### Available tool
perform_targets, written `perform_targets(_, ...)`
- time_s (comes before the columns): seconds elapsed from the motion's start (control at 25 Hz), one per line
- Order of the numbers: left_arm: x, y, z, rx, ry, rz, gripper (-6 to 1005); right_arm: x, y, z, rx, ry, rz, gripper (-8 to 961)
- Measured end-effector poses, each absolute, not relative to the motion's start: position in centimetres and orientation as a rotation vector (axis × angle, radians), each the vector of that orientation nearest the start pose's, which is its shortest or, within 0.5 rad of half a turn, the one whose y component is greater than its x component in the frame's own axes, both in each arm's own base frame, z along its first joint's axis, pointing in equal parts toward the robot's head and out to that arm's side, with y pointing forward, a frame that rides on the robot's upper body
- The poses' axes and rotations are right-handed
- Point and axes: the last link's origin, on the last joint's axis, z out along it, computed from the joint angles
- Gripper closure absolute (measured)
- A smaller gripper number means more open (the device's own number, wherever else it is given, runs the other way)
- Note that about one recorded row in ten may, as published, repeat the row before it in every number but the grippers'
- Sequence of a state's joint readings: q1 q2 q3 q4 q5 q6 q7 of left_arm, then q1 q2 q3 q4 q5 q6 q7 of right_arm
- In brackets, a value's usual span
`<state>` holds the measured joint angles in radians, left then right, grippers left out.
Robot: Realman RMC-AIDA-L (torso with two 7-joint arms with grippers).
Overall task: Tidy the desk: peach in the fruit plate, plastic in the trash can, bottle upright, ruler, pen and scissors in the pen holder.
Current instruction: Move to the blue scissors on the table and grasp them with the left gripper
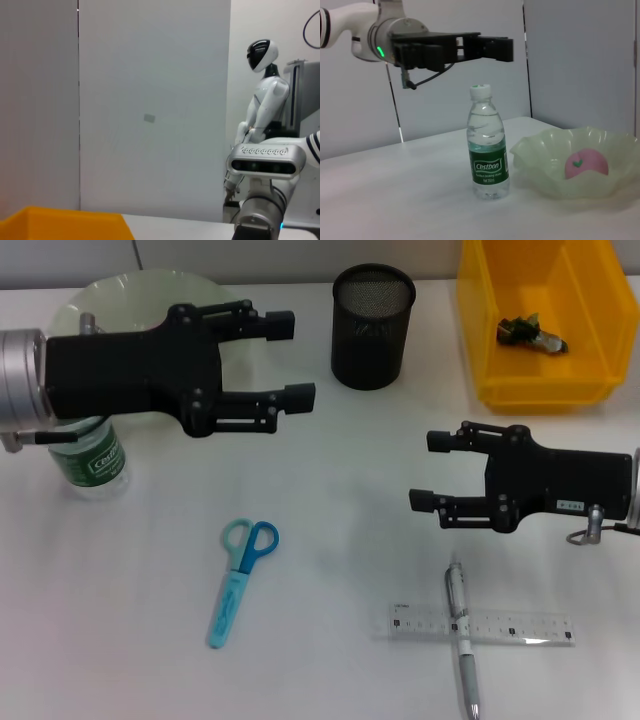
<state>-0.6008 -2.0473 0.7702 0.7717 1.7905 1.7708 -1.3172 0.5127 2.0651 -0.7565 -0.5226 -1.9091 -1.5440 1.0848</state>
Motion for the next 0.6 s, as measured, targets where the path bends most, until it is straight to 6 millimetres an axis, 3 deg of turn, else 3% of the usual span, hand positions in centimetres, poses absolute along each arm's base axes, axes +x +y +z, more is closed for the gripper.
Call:
perform_targets(0.24,-18.3,34.6,3.8,-2.855,0.061,-0.878,201,26.0,32.0,-1.7,-2.810,0.315,0.705,163)
perform_targets(0.6,-17.9,34.5,2.9,-2.962,0.456,-0.571,202,25.8,32.9,-1.5,-2.824,0.407,0.656,162)
